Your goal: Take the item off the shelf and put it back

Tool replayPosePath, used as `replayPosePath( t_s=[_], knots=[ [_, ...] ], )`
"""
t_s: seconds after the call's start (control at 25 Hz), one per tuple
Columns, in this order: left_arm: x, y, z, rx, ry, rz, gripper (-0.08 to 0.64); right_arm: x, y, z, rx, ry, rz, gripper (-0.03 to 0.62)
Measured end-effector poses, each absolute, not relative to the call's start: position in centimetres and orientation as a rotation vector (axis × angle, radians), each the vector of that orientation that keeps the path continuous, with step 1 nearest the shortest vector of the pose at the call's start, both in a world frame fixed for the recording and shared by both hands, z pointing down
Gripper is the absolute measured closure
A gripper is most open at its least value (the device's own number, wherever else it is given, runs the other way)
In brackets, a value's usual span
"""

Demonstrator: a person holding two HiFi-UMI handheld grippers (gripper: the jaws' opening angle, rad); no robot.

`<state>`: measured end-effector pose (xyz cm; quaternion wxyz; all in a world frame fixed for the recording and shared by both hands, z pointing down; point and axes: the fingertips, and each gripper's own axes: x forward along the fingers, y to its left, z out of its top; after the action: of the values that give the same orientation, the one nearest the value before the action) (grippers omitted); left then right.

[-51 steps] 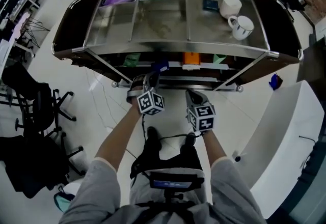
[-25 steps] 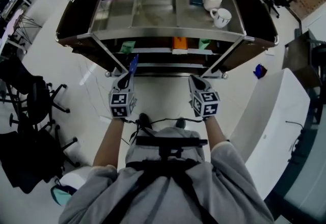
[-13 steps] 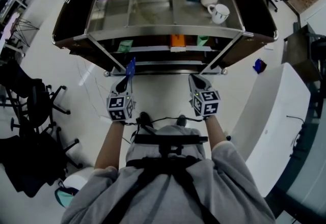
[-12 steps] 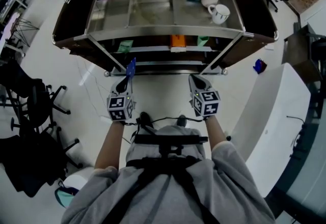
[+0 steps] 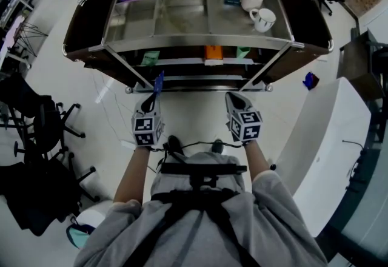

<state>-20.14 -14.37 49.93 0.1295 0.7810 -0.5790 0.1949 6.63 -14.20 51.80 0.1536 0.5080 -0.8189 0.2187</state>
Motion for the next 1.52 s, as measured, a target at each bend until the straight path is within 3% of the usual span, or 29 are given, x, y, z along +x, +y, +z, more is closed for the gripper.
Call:
replayPosePath(
  t_s=[0.52,0.84,1.52],
  knots=[
    [-18.9,-18.3,51.7,2.339,-1.698,0.782,0.551,4.4,-15.7,53.6,1.374,-2.35,0.662,0.583],
    [-16.9,-23.5,55.3,2.552,-1.642,1.201,0.551,0.8,-17.9,56.9,1.301,-2.359,0.698,0.583],
    [-14.3,-33.1,66.2,2.687,-1.58,1.761,0.551,-0.4,-22.4,65.3,1.283,-2.34,0.708,0.583]
  ],
)
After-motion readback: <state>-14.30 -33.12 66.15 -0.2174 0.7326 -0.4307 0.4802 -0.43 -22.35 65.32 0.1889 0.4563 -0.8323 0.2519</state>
